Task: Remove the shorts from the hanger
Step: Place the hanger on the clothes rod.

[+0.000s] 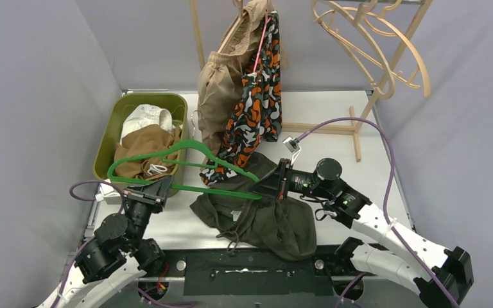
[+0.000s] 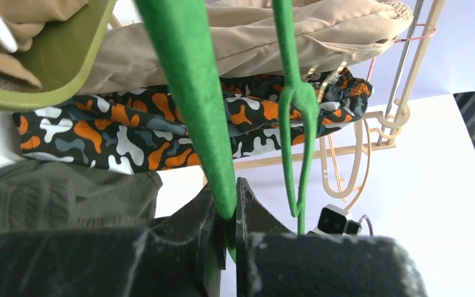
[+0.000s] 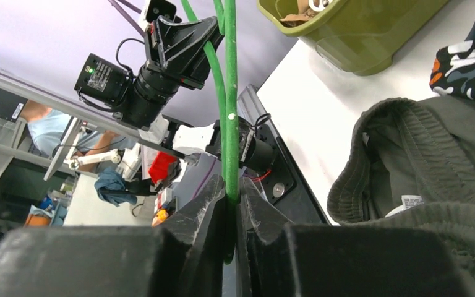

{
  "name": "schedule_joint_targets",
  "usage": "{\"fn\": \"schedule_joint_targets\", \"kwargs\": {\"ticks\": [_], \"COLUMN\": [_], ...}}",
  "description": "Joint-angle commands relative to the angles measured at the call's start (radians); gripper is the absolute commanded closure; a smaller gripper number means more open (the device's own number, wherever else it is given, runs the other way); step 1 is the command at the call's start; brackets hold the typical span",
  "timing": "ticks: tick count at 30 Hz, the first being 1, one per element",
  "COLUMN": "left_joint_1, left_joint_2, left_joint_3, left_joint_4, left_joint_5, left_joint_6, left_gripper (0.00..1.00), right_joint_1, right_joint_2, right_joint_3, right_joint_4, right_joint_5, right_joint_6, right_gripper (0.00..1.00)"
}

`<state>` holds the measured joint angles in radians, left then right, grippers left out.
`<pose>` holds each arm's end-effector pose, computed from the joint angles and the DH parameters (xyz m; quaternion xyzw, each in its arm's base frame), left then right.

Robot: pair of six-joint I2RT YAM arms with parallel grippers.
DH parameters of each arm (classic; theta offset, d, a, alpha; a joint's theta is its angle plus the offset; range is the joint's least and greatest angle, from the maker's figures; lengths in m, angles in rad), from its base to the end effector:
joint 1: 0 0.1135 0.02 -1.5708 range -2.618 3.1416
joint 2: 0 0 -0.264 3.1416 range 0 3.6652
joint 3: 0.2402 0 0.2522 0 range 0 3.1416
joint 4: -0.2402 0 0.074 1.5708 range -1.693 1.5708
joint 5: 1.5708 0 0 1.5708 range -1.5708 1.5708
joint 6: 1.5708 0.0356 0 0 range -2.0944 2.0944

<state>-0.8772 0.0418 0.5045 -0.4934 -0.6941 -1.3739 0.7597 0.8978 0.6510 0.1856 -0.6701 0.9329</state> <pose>0.0495 -0.0239 0.2845 -0.3955 0.5962 -0.4857 0.5023 0.1366 0.1602 0.3120 -0.1649 0.7048 0.6433 0.2495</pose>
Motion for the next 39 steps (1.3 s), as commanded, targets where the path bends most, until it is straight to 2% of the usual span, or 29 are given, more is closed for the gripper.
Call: {"fn": "schedule_joint_targets", "kwargs": {"ticks": [1, 3, 4, 9, 12, 14, 21, 26, 31, 37, 39], "left_joint_1": [0.002, 0.002, 0.001, 0.001, 0.002, 0.001, 0.001, 0.001, 0.001, -0.001, -0.001], "left_joint_2": [0.084, 0.126, 0.149, 0.275, 0.344, 0.382, 0.486, 0.574, 0.714, 0.786, 0.802], "left_joint_3": [0.023, 0.036, 0.041, 0.083, 0.109, 0.122, 0.149, 0.149, 0.217, 0.228, 0.223], "left_joint_4": [0.083, 0.117, 0.133, 0.228, 0.293, 0.332, 0.42, 0.475, 0.517, 0.525, 0.492], "left_joint_5": [0.033, 0.058, 0.075, 0.185, 0.256, 0.299, 0.424, 0.546, 0.693, 0.728, 0.723], "left_joint_6": [0.187, 0.216, 0.237, 0.353, 0.416, 0.442, 0.482, 0.513, 0.531, 0.53, 0.522], "left_gripper": [1.0, 0.96, 0.9, 0.47, 0.33, 0.27, 0.23, 0.2, 0.2, 0.19, 0.15], "right_joint_1": [0.004, 0.006, 0.007, 0.01, 0.013, 0.014, 0.014, 0.013, 0.013, 0.013, 0.014], "right_joint_2": [-0.079, -0.107, -0.137, -0.299, -0.406, -0.465, -0.595, -0.663, -0.686, -0.696, -0.716], "right_joint_3": [0.057, 0.064, 0.068, 0.02, -0.015, -0.026, 0.029, 0.077, 0.108, 0.135, 0.131], "right_joint_4": [0.142, 0.082, 0.048, 0.033, 0.019, -0.024, -0.286, -0.446, -0.55, -0.68, -0.686], "right_joint_5": [-0.05, -0.01, 0.019, 0.11, 0.164, 0.208, 0.316, 0.422, 0.491, 0.571, 0.59], "right_joint_6": [-0.062, -0.117, -0.148, -0.291, -0.361, -0.402, -0.524, -0.536, -0.536, -0.545, -0.536], "right_gripper": [1.0, 1.0, 1.0, 1.0, 1.0, 1.0, 1.0, 1.0, 1.0, 1.0, 1.0]}}
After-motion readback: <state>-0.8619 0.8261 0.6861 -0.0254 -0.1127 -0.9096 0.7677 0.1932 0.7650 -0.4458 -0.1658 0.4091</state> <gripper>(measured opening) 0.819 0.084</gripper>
